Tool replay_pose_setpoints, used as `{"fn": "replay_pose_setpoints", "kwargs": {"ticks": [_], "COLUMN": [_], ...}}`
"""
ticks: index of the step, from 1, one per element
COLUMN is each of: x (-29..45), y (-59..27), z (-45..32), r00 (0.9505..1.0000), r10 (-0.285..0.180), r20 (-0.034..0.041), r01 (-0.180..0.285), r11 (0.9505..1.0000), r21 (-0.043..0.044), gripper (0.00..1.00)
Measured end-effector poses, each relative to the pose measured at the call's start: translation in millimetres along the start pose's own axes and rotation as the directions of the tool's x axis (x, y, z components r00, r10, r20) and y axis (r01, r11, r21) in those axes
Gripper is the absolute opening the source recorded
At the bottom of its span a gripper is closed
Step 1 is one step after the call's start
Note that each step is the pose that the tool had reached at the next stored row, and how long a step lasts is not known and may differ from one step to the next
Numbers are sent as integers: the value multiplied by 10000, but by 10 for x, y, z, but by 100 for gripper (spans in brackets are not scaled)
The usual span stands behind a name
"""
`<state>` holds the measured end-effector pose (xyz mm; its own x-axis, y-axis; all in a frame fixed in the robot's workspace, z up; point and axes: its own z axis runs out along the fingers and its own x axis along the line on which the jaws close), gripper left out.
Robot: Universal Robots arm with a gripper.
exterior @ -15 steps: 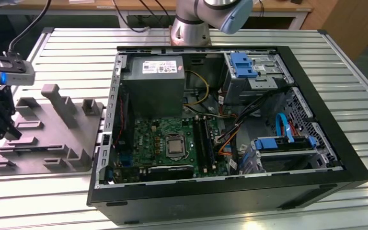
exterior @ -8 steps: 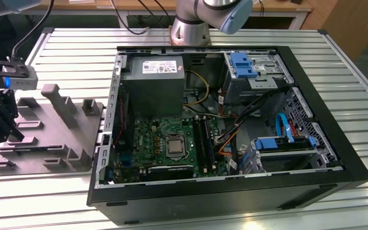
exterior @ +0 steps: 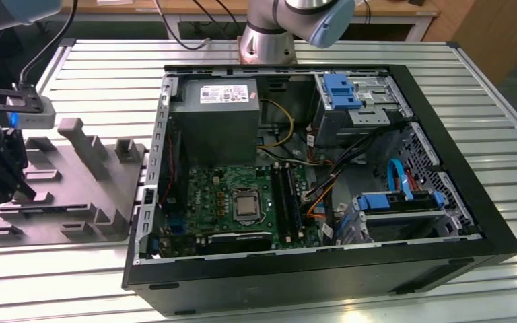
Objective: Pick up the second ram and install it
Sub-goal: 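Pick up the second ram and move it above second insertion slot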
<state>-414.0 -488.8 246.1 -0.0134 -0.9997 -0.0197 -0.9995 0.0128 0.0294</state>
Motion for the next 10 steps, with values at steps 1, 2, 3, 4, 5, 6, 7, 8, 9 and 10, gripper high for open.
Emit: {"fn": "replay_pose_setpoints", "kwargs": {"ticks": [1, 2, 3, 4, 5, 6, 7, 8, 9, 10], "x": [0, 0, -1, -2, -2, -2, -4, -21, -44, -63], "y": [2, 4, 6, 6, 6, 6, 6, 10, 18, 32], "z": [18, 35, 54, 70, 71, 72, 71, 74, 81, 91], "r00": [10000, 10000, 10000, 10000, 10000, 10000, 10000, 10000, 10000, 10000], "r10": [0, -1, -1, -1, -1, -1, -1, 0, -1, -2], "r20": [-1, -2, -2, -1, -1, -2, -4, -2, -1, 0], "r01": [0, 1, 1, 1, 1, 1, 1, 0, 1, 2], "r11": [10000, 10000, 10000, 10000, 10000, 10000, 10000, 10000, 10000, 10000], "r21": [1, 0, 3, 4, 3, 3, 1, 6, 11, 19], "gripper": [10, 10, 10, 10, 10, 10, 10, 10, 10, 10]}}
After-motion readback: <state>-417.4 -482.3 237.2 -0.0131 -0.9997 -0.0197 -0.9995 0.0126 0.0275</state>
